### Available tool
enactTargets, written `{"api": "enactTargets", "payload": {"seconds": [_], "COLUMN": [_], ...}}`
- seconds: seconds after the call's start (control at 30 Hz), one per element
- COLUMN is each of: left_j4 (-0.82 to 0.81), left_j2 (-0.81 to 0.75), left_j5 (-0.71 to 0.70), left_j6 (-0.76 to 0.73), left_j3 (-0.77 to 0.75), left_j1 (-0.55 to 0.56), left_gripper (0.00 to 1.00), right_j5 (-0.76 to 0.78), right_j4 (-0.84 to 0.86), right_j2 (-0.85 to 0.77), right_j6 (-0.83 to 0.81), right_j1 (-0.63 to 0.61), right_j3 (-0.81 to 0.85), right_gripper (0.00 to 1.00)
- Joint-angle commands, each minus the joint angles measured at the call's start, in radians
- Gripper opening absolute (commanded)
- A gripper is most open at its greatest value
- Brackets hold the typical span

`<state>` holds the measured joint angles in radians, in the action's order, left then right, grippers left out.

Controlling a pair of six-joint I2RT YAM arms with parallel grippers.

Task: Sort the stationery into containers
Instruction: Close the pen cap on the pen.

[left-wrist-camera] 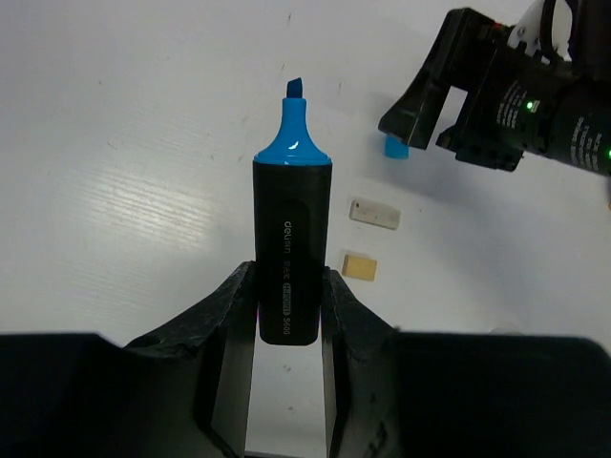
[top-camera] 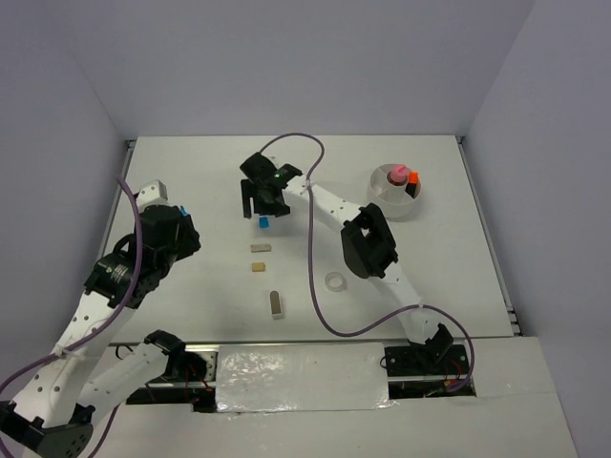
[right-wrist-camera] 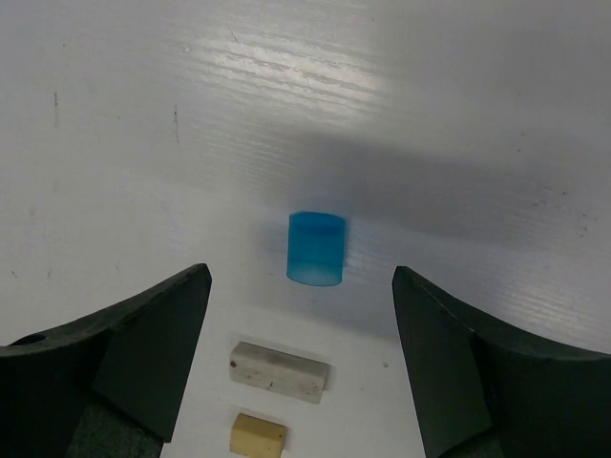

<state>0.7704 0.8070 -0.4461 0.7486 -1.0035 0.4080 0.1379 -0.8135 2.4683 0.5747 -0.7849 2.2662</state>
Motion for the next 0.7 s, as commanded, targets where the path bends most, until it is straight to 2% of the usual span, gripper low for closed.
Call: {"api": "enactTargets", "payload": {"seconds": [0.0, 0.1, 0.3, 0.5, 0.6, 0.67], "left_j4": [-0.014, -0.013, -0.034, -0.059, -0.057, -0.057], "left_j2": [-0.037, -0.026, -0.023, -0.020, -0.025, -0.023], "left_j5": [0.035, 0.044, 0.075, 0.116, 0.118, 0.118], "left_j6": [-0.043, -0.067, -0.103, -0.107, -0.107, -0.110], "left_j3": [0.008, 0.014, 0.013, 0.032, 0.042, 0.045], "left_j1": [-0.006, -0.006, -0.006, -0.005, -0.005, -0.005], "left_gripper": [0.00, 0.00, 0.00, 0.00, 0.00, 0.00], "right_j5": [-0.005, 0.043, 0.086, 0.083, 0.066, 0.063], "right_j4": [0.021, -0.030, -0.053, -0.076, -0.078, -0.056], "right_j2": [0.021, 0.075, 0.122, 0.142, 0.118, 0.066], "right_j6": [-0.033, -0.055, -0.038, -0.039, -0.027, -0.018], "right_j1": [0.001, -0.020, -0.030, -0.030, -0.031, -0.033], "right_j3": [0.065, 0.124, 0.090, 0.133, 0.078, 0.006], "right_gripper": [0.84, 0.83, 0.73, 0.47, 0.37, 0.35]}}
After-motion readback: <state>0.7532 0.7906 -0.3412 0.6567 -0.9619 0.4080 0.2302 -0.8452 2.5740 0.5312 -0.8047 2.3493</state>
